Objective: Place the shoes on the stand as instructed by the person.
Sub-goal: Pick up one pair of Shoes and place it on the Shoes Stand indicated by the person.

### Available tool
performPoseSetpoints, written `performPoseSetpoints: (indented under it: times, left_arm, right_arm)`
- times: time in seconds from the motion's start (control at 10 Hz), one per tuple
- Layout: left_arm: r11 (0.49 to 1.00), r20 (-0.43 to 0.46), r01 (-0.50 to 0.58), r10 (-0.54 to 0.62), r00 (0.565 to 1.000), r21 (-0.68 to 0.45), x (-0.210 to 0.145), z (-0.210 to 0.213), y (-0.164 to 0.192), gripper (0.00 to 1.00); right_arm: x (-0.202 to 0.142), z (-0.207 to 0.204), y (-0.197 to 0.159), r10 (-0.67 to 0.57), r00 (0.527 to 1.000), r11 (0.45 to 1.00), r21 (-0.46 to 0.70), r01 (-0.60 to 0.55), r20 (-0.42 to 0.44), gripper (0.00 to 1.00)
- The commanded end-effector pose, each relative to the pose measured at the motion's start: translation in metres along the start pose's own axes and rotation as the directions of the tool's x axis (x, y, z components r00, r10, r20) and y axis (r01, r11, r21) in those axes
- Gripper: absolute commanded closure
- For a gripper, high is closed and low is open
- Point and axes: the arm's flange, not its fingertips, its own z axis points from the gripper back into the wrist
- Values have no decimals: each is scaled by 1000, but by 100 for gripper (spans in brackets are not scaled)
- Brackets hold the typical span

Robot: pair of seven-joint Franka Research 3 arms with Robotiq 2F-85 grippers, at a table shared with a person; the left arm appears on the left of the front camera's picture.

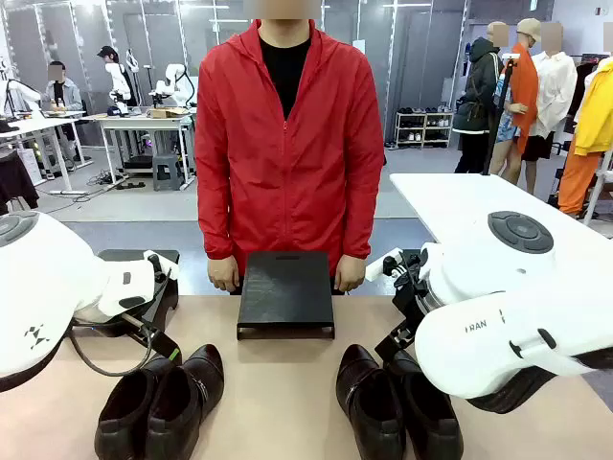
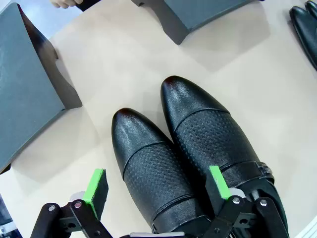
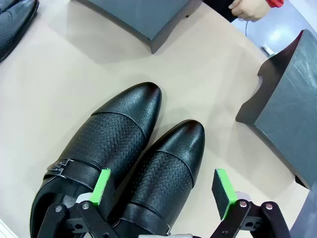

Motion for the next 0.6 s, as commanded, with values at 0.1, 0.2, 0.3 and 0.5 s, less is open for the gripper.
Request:
performPoseSetpoints:
  times: [0.1, 0.2, 0.3, 0.5]
  left_arm:
    - [1000, 0, 0, 0, 1000, 0, 0, 0, 0, 0]
    - [1000, 0, 0, 0, 1000, 0, 0, 0, 0, 0]
    - [1000, 0, 0, 0, 1000, 0, 0, 0, 0, 0]
    - [1000, 0, 0, 0, 1000, 0, 0, 0, 0, 0]
  right_arm:
    - [0, 0, 0, 0, 1000, 1000, 0, 0, 0, 0]
    - [0, 0, 0, 0, 1000, 1000, 0, 0, 0, 0]
    - [0, 0, 0, 0, 1000, 1000, 0, 0, 0, 0]
    - [0, 0, 0, 0, 1000, 1000, 0, 0, 0, 0]
